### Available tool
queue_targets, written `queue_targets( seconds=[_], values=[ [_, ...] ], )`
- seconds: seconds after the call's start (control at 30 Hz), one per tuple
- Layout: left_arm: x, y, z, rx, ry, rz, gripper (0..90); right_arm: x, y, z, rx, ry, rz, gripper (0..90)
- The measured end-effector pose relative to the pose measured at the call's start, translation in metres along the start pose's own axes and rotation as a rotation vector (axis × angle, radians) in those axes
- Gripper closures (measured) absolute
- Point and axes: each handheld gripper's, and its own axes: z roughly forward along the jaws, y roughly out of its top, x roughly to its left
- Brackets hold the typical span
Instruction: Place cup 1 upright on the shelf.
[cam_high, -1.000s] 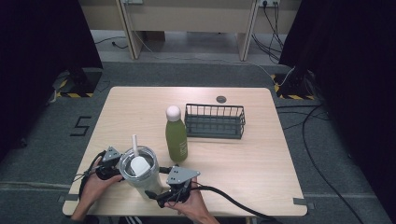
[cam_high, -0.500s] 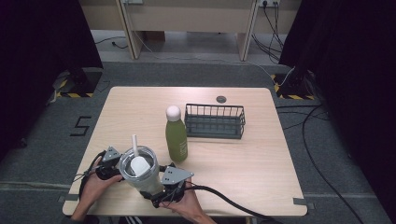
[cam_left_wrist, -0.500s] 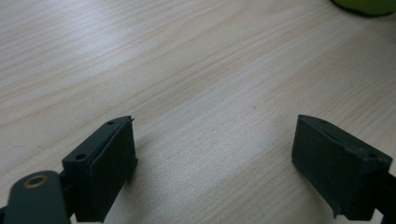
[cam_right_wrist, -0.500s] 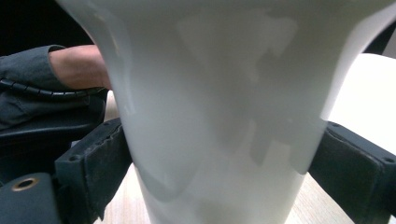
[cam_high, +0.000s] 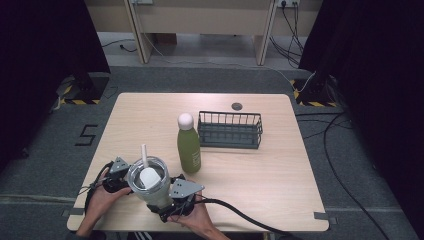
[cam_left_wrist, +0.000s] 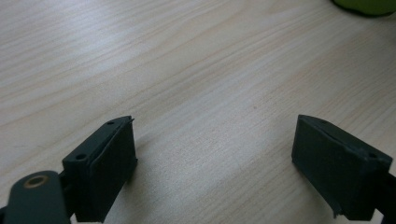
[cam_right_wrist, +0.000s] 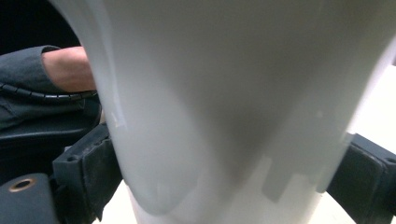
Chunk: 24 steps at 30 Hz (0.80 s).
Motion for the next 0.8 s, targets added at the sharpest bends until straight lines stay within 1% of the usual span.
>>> queue_targets(
  seconds=[0.17,0.27,0.5,0.73,0.8],
  values=[
    [0.0,0.0,0.0,0.0,0.0,0.0,12.8,-0.0004,-0.0015,0.0031,-0.011,0.001,0.006,9.1],
    [0.0,0.0,0.0,0.0,0.0,0.0,12.9,-0.0014,-0.003,0.006,-0.018,0.011,0.011,9.4],
    [0.0001,0.0003,0.0003,0.0,-0.003,0.0,12.8,-0.0025,-0.0028,0.0098,-0.017,0.024,0.014,10.4],
    [0.0001,0.0002,0.0003,-0.001,-0.003,0.0,12.8,-0.0009,-0.0012,0.0089,-0.009,0.009,0.011,11.0],
    [0.0001,0.0003,0.0001,0.001,-0.004,0.003,12.8,0.0003,-0.0005,0.0077,-0.004,-0.006,0.018,11.1]
  ],
)
